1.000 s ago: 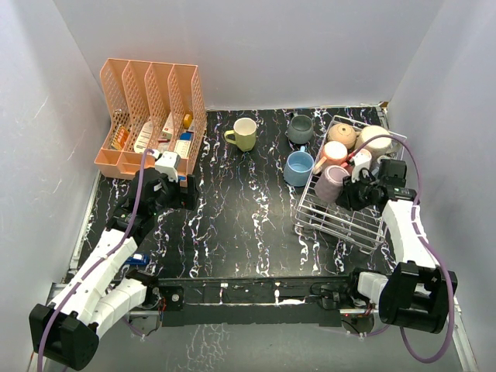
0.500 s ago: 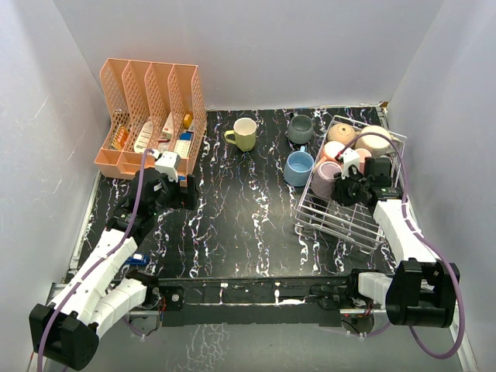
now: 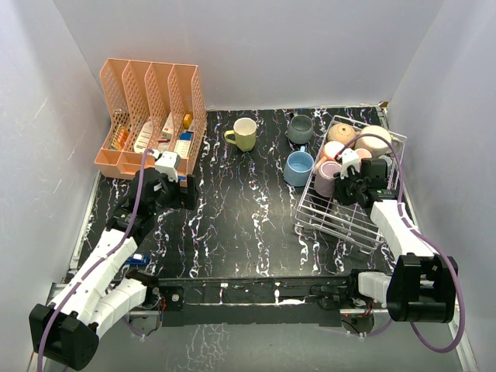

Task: Load the cups into the dish rack
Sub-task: Turn the cup upside down in the dish rack.

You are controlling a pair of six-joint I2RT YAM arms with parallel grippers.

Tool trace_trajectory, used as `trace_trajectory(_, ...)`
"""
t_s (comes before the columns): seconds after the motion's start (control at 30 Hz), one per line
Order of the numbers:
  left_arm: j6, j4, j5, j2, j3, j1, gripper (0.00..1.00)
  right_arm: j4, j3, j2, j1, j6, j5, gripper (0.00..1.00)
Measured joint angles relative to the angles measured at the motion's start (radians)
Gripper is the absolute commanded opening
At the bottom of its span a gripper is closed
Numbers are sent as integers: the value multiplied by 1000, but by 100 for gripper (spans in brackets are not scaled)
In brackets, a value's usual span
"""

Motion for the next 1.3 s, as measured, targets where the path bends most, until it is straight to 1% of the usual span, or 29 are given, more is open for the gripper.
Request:
trace_trajectory(0.17, 0, 0, 0, 0, 0, 0, 97, 20, -8, 20, 6, 6, 10, 18)
trace_trajectory(0.37, 1, 0, 0, 0, 0, 0, 97, 58, -8, 40, 12, 19, 7, 25)
trace_trajectory(0.7, 3, 0, 0, 4, -1, 0, 97, 80, -8, 58, 18, 23, -46, 34)
trace_trajectory(0.77, 3, 0, 0, 4, -2, 0, 97, 75, -8, 58, 18, 20, -63, 44)
trace_trajectory(0.87, 3, 0, 0, 4, -2, 0, 97, 54, -8, 53, 19, 8, -103, 53)
trace_trajectory(1.1, 3, 0, 0, 8, -2, 0, 97, -22, 4, -11, 19, -45, -190, 54)
trace_trajectory(1.3, 3, 0, 0, 8, -2, 0, 97, -96, 37, -19, 19, -99, -258, 54)
